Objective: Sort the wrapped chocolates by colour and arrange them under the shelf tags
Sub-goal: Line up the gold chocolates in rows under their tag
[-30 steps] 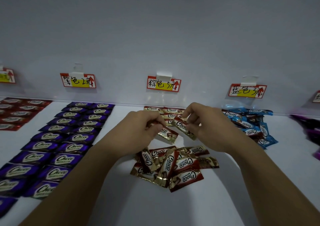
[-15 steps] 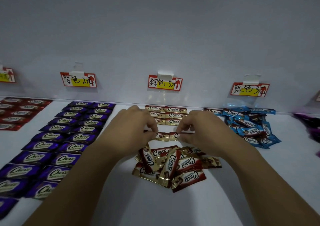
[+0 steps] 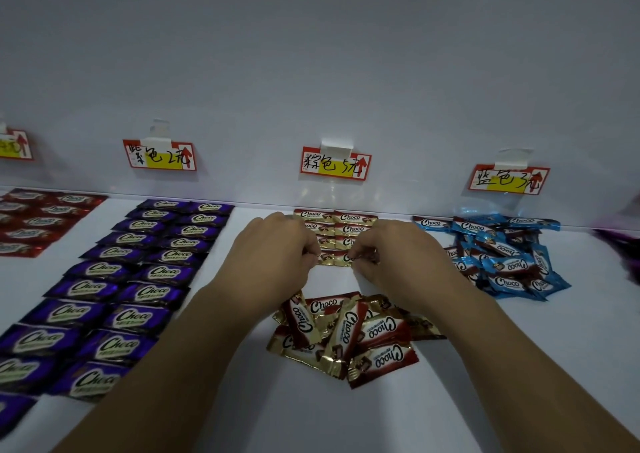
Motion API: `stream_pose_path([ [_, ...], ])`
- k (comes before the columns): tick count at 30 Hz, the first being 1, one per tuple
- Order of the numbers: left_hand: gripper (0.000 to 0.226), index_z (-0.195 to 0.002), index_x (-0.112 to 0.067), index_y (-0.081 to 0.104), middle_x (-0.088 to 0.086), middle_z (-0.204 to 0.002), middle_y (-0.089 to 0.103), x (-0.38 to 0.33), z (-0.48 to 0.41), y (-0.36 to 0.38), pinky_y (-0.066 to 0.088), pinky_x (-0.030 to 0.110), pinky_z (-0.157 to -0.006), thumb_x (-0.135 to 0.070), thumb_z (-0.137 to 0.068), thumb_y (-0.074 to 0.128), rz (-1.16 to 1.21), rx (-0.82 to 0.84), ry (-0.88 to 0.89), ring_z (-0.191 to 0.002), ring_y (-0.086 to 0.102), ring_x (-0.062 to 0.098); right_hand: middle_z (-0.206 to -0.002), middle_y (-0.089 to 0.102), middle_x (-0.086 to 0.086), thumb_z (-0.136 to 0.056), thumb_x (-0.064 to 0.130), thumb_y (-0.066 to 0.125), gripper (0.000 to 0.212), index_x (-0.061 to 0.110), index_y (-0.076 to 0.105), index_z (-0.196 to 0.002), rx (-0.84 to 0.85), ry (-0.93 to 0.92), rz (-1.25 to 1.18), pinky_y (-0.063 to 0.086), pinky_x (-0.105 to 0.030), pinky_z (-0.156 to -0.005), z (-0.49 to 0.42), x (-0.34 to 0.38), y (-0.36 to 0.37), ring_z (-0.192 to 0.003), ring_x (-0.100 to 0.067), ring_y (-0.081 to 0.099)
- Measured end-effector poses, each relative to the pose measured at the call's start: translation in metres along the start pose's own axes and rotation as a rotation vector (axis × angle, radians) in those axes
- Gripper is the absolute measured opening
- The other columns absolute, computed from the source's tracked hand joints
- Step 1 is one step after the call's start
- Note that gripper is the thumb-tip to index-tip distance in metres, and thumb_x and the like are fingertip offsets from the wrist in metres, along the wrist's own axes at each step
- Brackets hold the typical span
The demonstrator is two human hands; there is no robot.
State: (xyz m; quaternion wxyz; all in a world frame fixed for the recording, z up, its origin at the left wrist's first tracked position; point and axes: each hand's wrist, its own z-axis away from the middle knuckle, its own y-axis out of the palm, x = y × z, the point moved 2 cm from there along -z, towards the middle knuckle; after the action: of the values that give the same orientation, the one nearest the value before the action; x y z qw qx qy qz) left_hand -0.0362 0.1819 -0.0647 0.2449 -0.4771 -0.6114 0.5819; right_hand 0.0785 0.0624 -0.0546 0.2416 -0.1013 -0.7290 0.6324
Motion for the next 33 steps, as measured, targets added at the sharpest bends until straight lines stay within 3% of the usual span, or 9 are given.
stream_pose_path([
  [6,0.018,-0.099,-0.029,0.074,-0.009,-0.100,0.066,0.002,-0.002,-0.001,0.049,0.033,-0.087,-0.026,-0.091,0.059,0.015,-0.007,-0.036,-0.095,0.057,0.014,-0.116,0.058,0.009,-0.094,0.029,0.057,0.019,0.033,0.070,-0.108,-0.015,-0.015,0.055,0.042,-0.026,-0.079,0.000,-0.001,0.000,-0.105,-0.011,0.048],
  [18,0.019,-0.103,-0.030,0.073,-0.008,-0.108,0.064,0.003,-0.002,0.001,0.049,0.035,-0.087,-0.025,-0.091,0.060,0.063,0.037,-0.018,-0.097,0.056,0.014,-0.116,0.063,0.008,-0.093,0.028,0.057,0.020,0.033,0.069,-0.109,0.015,0.000,0.029,0.051,-0.031,-0.084,-0.001,0.002,0.000,-0.101,-0.012,0.054],
  [22,0.023,-0.112,-0.034,0.068,-0.013,-0.114,0.059,0.003,0.006,-0.016,0.041,0.024,-0.083,-0.028,-0.091,0.062,0.102,0.146,0.018,-0.103,0.051,0.008,-0.118,0.062,0.012,-0.091,0.036,0.061,0.019,0.036,0.067,-0.110,0.037,-0.011,0.013,0.046,-0.031,-0.086,0.008,-0.001,-0.018,-0.103,-0.010,0.054],
  [25,0.032,-0.115,-0.040,0.064,-0.016,-0.117,0.056,0.006,0.017,-0.027,0.041,0.021,-0.083,-0.017,-0.092,0.060,0.146,0.258,0.003,-0.104,0.051,0.004,-0.105,0.065,0.015,-0.090,0.036,0.063,0.017,0.035,0.068,-0.107,0.047,-0.030,-0.036,0.046,-0.027,-0.077,0.019,-0.004,-0.034,-0.089,-0.004,0.056],
  [28,0.051,-0.117,-0.047,0.059,-0.019,-0.128,0.050,0.013,0.025,-0.031,0.042,0.021,-0.088,-0.004,-0.089,0.060,0.158,0.419,-0.034,-0.115,0.047,0.005,-0.099,0.061,0.017,-0.088,0.040,0.065,0.024,0.036,0.067,-0.112,0.172,-0.100,-0.110,0.043,-0.022,-0.072,0.027,0.007,-0.037,-0.087,-0.001,0.055],
  [33,0.038,-0.112,-0.048,0.060,-0.021,-0.131,0.043,0.011,0.030,-0.035,0.040,0.028,-0.097,-0.023,-0.085,0.070,0.130,0.552,0.018,-0.122,0.039,0.006,-0.119,0.056,0.018,-0.076,0.052,0.074,0.046,0.043,0.061,-0.120,0.350,-0.204,-0.107,0.047,-0.026,-0.081,0.034,0.028,-0.030,-0.103,-0.002,0.051],
])
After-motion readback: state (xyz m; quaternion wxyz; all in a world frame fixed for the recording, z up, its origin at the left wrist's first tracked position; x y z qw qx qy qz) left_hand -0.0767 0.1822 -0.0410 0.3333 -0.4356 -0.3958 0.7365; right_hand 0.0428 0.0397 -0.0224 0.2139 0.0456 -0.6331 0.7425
